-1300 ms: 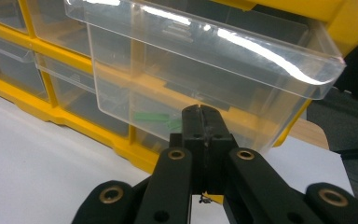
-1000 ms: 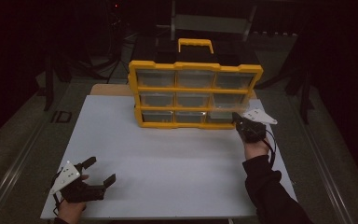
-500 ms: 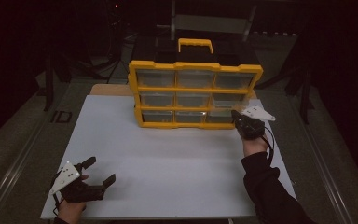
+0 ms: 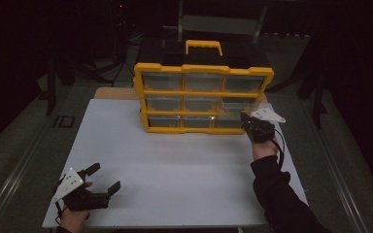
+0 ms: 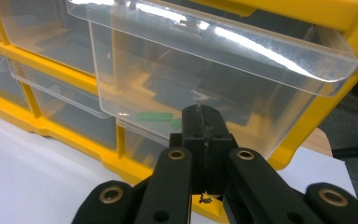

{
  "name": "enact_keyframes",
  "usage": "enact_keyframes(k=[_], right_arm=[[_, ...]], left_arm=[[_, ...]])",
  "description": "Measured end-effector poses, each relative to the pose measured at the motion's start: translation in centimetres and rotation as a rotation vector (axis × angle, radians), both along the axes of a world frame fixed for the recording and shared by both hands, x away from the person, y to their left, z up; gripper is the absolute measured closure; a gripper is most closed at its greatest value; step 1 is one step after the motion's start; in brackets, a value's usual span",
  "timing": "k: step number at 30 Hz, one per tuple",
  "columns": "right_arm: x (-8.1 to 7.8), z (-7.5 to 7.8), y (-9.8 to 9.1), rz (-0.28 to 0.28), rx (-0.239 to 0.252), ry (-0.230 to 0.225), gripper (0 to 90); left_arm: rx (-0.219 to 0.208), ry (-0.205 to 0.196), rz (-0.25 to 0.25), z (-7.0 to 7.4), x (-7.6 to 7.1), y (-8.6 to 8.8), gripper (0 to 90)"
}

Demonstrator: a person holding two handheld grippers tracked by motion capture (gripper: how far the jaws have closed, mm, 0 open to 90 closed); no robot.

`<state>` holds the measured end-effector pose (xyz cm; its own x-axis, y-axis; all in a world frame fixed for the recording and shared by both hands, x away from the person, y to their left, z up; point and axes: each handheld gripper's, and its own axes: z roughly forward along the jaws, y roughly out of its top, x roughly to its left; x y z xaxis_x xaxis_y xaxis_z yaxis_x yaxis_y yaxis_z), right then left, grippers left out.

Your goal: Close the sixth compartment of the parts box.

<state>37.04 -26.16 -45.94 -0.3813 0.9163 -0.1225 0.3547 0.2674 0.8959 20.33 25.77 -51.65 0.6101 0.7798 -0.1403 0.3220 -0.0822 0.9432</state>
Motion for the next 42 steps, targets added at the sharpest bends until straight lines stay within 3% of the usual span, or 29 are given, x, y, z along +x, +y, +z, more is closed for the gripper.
enact_keyframes(k=[42], right_arm=[[2.8,0.2,1.0,-0.021,0.0,0.006,90.0]], left_arm=[[0.0,-0.001,-0.005,-0.1,0.0,0.0,0.0]])
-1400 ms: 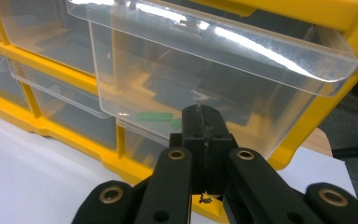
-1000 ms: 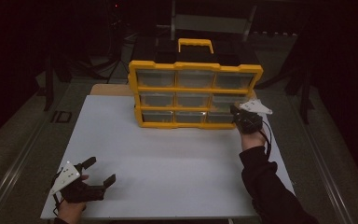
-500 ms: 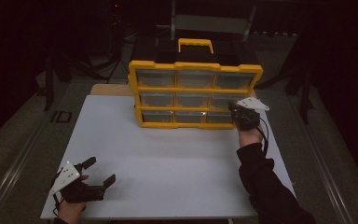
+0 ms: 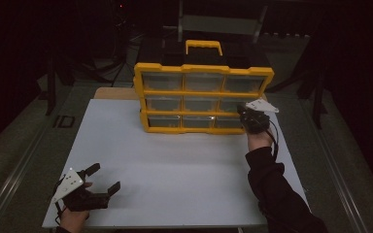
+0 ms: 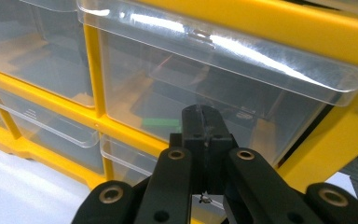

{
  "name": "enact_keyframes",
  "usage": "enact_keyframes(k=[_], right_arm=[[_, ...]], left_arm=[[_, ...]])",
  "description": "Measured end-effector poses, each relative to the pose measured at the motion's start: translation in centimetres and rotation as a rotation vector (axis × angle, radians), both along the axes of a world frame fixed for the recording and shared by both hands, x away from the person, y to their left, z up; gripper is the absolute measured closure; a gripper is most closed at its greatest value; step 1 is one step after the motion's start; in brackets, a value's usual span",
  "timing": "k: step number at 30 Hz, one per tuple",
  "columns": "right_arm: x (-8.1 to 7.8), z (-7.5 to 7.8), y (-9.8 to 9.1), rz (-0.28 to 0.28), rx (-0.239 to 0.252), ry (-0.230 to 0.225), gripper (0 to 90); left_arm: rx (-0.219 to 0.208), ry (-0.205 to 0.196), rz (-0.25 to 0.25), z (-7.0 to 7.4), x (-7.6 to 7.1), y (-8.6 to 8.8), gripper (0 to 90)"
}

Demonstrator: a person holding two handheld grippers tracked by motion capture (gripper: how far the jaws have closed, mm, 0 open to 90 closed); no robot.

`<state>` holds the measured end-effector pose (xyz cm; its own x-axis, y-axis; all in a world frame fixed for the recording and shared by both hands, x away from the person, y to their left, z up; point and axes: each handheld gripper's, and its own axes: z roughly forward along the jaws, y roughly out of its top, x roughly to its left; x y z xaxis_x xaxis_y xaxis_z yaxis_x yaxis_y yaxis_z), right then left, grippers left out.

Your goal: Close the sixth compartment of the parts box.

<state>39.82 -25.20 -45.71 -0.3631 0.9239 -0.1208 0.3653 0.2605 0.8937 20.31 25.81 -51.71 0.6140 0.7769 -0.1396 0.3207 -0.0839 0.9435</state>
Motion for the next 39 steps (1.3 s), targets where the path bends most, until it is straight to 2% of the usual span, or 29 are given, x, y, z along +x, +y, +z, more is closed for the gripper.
enact_keyframes(k=[11,12,18,20,27,32,36,39], right_arm=[[0.0,0.1,-0.1,0.019,0.023,0.007,89.1],[-0.1,0.2,-0.1,0.022,0.031,0.012,85.3],[-0.2,0.3,0.1,0.038,0.042,0.028,78.4],[-0.3,0.4,0.3,0.044,0.051,0.034,67.9],[-0.4,0.5,0.4,0.061,0.084,0.053,50.3],[-0.6,0.5,0.4,0.082,0.106,0.065,39.7],[-1.0,0.4,0.6,0.098,0.109,0.048,34.1],[-1.2,0.4,0.7,0.122,0.12,0.052,28.6]], left_arm=[[-0.002,-0.001,0.001,0.0,0.0,0.0,0.0],[-0.002,0.0,0.001,0.0,0.0,0.0,0.0],[-0.002,-0.001,0.0,0.0,0.0,0.0,0.0],[-0.002,-0.001,0.001,0.0,0.0,0.0,0.0],[-0.002,0.0,0.001,0.0,0.0,0.1,0.0],[-0.004,0.0,-0.002,0.0,0.0,0.0,0.0],[-0.005,0.0,-0.003,0.0,0.0,0.0,0.0],[-0.006,0.001,-0.002,0.0,0.0,0.1,0.0]])
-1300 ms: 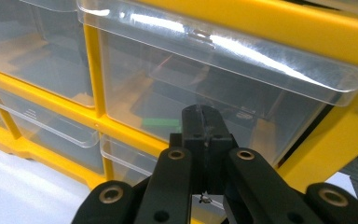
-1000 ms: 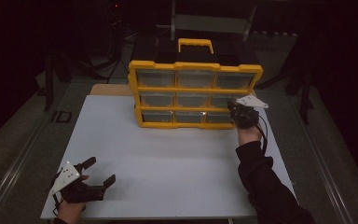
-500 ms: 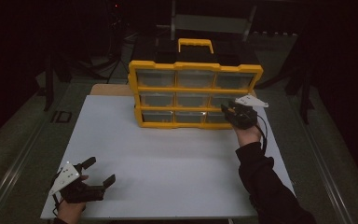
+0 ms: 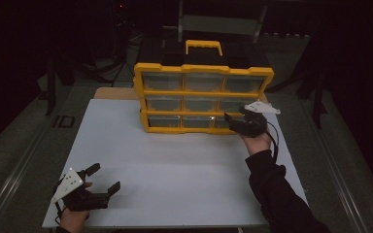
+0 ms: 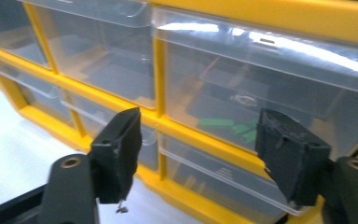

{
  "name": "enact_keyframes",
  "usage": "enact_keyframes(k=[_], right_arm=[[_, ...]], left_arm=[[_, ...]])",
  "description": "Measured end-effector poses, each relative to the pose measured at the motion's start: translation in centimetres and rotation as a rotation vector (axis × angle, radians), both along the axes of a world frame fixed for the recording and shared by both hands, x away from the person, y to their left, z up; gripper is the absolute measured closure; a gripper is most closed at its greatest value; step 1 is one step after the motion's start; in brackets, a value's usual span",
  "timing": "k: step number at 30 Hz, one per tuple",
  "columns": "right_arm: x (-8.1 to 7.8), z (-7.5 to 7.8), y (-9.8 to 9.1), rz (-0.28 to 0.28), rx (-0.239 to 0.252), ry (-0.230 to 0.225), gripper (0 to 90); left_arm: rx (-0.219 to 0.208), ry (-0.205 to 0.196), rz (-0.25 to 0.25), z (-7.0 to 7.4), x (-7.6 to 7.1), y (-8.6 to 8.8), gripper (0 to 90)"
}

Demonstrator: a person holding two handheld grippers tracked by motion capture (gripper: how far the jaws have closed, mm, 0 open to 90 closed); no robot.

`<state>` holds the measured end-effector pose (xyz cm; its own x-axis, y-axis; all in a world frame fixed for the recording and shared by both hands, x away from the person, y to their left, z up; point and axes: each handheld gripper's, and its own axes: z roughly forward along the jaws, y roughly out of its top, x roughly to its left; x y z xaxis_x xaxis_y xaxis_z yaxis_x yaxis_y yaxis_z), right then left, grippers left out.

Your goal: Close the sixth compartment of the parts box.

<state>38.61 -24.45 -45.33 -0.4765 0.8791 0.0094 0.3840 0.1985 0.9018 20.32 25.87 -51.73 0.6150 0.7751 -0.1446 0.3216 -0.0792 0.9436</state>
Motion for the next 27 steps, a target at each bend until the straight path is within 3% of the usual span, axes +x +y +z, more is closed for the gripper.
enact_keyframes(k=[7,11,16,22,25,27], right_arm=[[-0.3,0.0,0.4,0.068,0.031,0.022,9.1],[-0.5,0.1,0.5,0.103,0.046,0.021,8.8],[-0.7,0.1,1.0,0.151,0.02,0.02,8.9],[-0.7,-0.1,1.2,0.217,0.039,0.008,9.6],[-0.6,-0.4,1.1,0.267,0.101,0.011,12.4],[-0.6,-0.5,1.1,0.279,0.115,0.004,12.7]], left_arm=[[-0.001,0.0,-0.001,0.0,0.0,0.0,0.0],[-0.003,-0.001,-0.001,0.0,0.0,0.1,0.0],[-0.001,-0.001,-0.001,0.0,0.0,0.0,0.0],[-0.002,-0.001,-0.001,0.0,0.0,0.0,0.0],[-0.002,-0.001,-0.001,0.0,0.0,0.0,0.0],[-0.002,-0.001,0.0,0.0,0.0,0.0,0.0]])
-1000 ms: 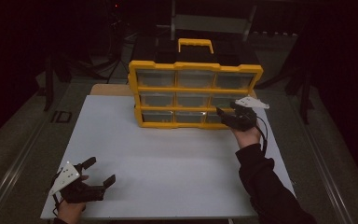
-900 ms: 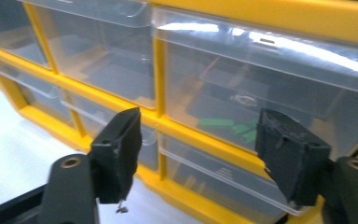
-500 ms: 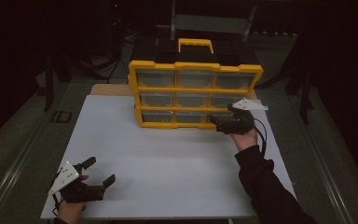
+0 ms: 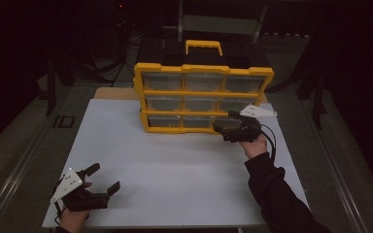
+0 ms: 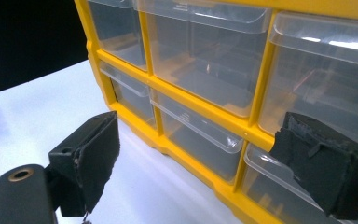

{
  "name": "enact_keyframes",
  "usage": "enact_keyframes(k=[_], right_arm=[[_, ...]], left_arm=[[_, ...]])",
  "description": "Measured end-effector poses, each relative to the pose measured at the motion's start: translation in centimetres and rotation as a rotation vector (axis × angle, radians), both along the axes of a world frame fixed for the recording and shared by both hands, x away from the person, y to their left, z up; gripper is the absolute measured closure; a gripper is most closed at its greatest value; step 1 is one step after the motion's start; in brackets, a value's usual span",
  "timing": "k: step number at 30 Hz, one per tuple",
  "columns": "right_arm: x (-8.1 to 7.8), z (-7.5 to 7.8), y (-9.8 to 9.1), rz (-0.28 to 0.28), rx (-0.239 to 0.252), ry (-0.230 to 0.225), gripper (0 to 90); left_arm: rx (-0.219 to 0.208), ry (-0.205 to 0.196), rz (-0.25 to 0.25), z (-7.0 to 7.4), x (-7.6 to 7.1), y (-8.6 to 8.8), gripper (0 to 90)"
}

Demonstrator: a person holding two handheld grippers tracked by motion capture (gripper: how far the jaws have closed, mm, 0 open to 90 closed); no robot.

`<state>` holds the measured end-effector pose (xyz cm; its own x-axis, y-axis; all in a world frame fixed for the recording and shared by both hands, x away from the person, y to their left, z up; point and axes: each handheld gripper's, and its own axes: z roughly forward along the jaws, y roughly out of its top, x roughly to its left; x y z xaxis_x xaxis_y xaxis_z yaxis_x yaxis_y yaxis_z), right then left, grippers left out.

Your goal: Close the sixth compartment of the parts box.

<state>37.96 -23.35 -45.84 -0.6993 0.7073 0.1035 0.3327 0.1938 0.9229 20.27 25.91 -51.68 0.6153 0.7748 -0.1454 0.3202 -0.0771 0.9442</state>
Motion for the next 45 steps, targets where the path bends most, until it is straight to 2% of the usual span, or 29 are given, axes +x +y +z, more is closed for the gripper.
enact_keyframes(k=[8,17,18,24,34,45], right_arm=[[-0.3,0.1,0.4,0.031,-0.037,-0.051,13.9],[-0.5,0.2,1.1,0.118,-0.037,-0.089,14.7],[-0.6,0.3,1.2,0.119,-0.045,-0.088,14.4],[-0.8,0.3,1.5,0.165,-0.018,-0.081,13.6],[-1.7,0.1,1.9,0.194,-0.024,-0.092,13.8],[-3.0,1.2,2.3,0.221,-0.009,-0.113,13.7]], left_arm=[[0.0,0.0,-0.001,0.0,0.0,0.0,0.0],[-0.001,0.0,-0.001,0.0,0.0,0.0,0.0],[0.0,-0.001,-0.001,0.0,0.0,0.0,0.0],[0.001,-0.002,-0.003,0.0,-0.1,0.0,0.0],[0.001,-0.001,0.0,0.0,-0.1,0.0,0.0],[0.0,-0.005,0.004,0.1,-0.3,0.1,0.0]])
